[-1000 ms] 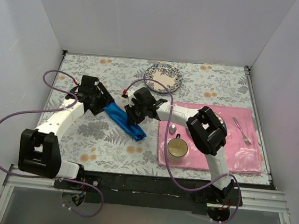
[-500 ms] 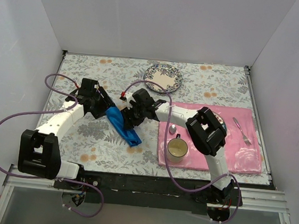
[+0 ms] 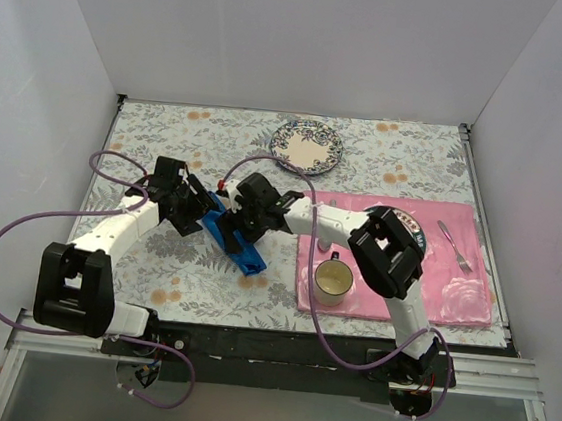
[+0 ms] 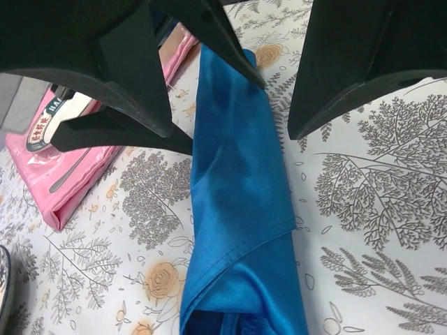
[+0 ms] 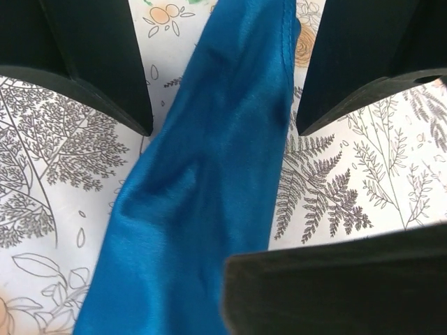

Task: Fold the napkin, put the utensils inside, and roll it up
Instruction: Roll the napkin with the utensil

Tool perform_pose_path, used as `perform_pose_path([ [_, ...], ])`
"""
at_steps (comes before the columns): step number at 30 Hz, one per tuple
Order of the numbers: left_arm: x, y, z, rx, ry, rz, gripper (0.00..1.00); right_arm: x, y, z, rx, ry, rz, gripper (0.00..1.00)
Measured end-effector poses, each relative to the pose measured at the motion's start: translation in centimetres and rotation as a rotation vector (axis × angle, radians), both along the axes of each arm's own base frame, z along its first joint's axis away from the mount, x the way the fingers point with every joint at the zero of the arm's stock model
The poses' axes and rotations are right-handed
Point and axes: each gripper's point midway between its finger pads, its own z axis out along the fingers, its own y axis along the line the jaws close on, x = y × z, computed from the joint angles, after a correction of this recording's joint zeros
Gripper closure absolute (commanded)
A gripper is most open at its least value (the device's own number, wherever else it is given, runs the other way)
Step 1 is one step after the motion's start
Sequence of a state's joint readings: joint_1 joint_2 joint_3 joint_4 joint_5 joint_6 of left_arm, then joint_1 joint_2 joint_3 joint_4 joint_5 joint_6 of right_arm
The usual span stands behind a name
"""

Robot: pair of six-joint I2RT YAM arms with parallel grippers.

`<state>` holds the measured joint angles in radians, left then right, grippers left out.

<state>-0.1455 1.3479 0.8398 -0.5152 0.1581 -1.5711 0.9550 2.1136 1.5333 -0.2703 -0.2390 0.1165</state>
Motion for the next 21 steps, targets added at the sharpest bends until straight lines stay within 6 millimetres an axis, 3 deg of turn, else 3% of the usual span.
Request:
perform_pose_path([
  [4,-0.4,0.6,-0.6,0.007,0.03,0.041,0.31,-0.6,0.3,-0.2,-0.06,-0.07,-0.005,0.04],
  [11,-2.0,2.2,-2.3,0.018,0.107,0.107,0.28,0.2,-0.2,-1.2,-0.201,-0.237,-0.064,0.1],
  [16,-2.5,3.0,-2.9,-0.048,0.121,0.178,0.28,0.2,0.7,-0.8,-0.239,-0.358,-0.066,0.14],
  [21,-2.4,4.3,-2.7,-0.101,0.113,0.249,0.28,0.0,1.4,-0.5,-0.258,-0.438,-0.075,0.27],
])
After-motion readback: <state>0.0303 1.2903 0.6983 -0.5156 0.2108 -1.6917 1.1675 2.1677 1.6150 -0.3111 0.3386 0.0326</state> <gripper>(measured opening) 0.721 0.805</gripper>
